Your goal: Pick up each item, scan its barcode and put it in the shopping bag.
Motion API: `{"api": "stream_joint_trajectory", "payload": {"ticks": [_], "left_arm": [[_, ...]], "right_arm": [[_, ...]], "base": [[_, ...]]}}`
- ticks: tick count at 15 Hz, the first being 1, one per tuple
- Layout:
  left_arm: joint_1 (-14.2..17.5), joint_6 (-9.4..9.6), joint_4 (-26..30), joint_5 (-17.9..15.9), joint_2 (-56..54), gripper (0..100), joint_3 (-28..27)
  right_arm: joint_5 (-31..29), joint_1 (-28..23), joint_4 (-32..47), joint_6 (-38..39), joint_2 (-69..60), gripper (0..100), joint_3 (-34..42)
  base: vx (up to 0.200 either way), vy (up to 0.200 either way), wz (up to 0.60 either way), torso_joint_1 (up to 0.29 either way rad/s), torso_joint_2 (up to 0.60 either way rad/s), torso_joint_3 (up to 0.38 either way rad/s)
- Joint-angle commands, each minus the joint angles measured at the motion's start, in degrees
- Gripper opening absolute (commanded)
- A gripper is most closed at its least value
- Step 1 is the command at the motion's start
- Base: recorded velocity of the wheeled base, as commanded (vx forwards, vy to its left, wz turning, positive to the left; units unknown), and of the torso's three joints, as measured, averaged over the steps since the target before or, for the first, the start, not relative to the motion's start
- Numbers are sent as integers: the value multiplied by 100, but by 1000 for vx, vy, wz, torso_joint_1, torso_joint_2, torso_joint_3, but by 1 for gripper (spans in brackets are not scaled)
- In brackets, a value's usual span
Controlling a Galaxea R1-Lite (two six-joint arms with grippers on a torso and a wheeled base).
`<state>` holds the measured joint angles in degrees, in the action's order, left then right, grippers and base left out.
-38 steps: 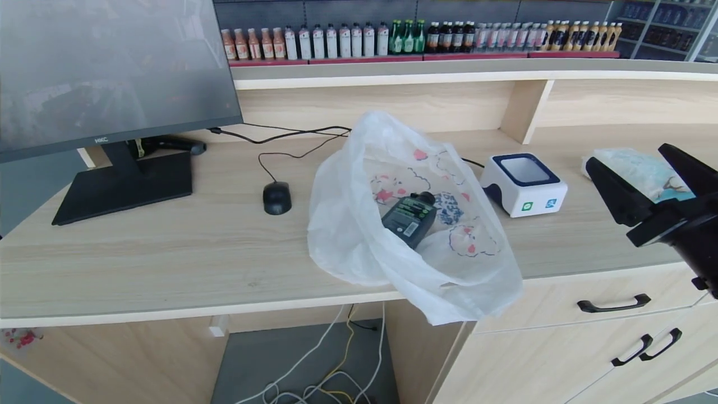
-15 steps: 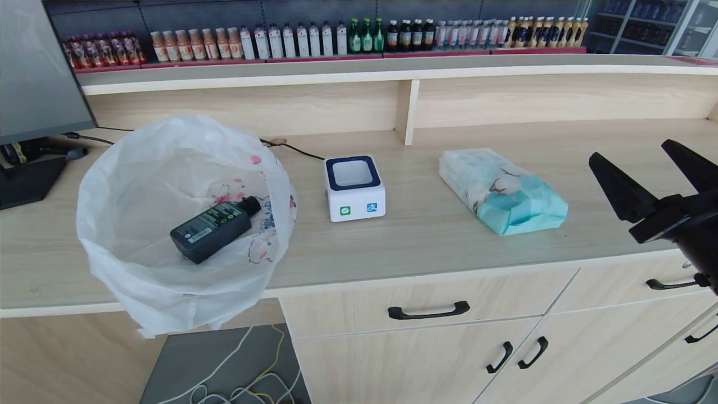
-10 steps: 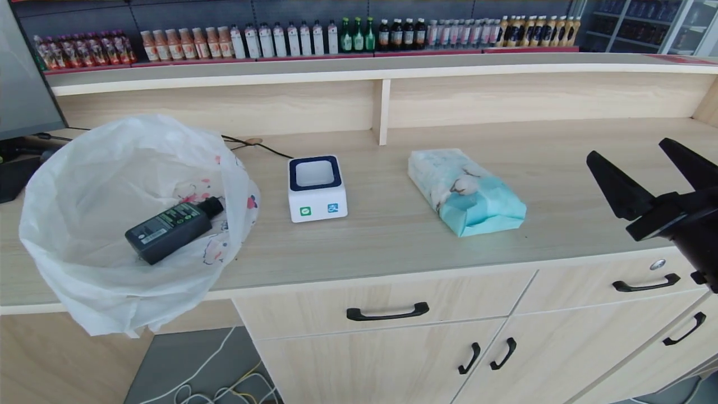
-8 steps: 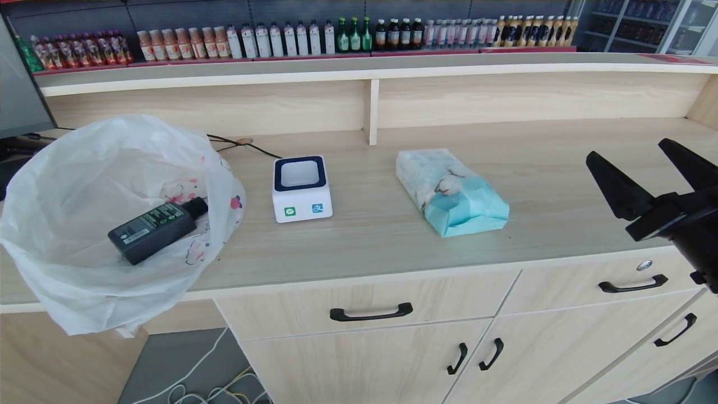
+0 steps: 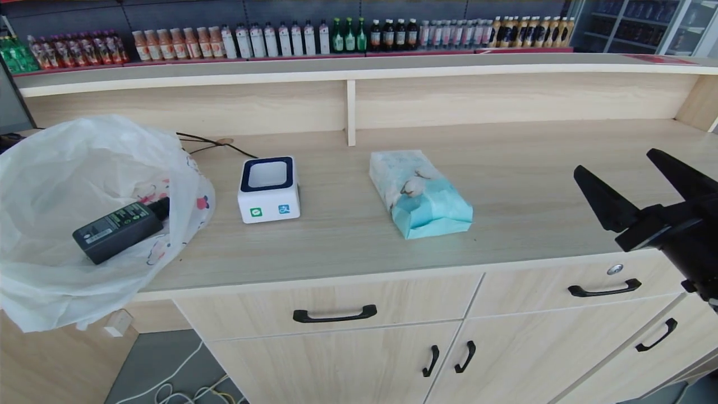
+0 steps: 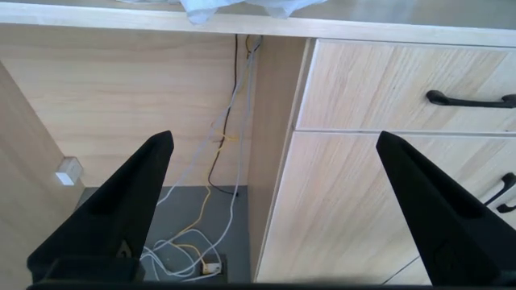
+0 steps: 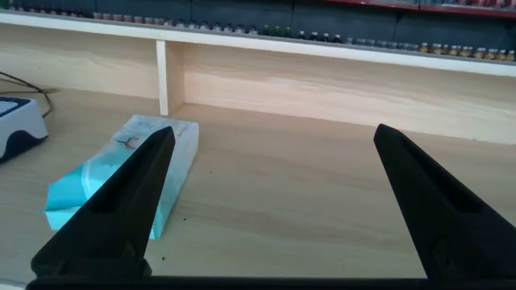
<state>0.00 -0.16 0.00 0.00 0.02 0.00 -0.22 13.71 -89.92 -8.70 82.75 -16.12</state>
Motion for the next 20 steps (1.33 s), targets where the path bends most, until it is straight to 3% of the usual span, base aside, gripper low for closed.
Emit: {"api": "stream_joint_trajectory", "payload": {"ticks": [1,4,7,11,15,17,18,20], "left_arm": [[0,-2,0,0,-2,100,0],[0,-2,0,0,-2,100,0],[0,-2,0,0,-2,100,0],[0,-2,0,0,-2,100,0],[0,-2,0,0,-2,100,0],[-9,-2,0,0,-2,100,0],[0,-2,0,0,-2,100,0],[0,-2,0,0,-2,100,0]], "right_arm": [[-4,0,-8,-8,57,100,-14],[13,8,-8,27,127,100,3],[66,439,-8,176,409,100,30],[-22,1511,-8,914,1701,100,-1280],[-479,1845,-8,1987,2395,100,-2326],[-470,1837,-8,2057,2492,100,-2590],[-488,1837,-8,2004,2676,100,-3249],[-479,1828,-8,1978,2975,100,-3644]], "base": [[0,0,0,0,0,0],[0,0,0,0,0,0],[0,0,0,0,0,0],[0,0,0,0,0,0],[0,0,0,0,0,0],[0,0,0,0,0,0],[0,0,0,0,0,0],[0,0,0,0,0,0]]}}
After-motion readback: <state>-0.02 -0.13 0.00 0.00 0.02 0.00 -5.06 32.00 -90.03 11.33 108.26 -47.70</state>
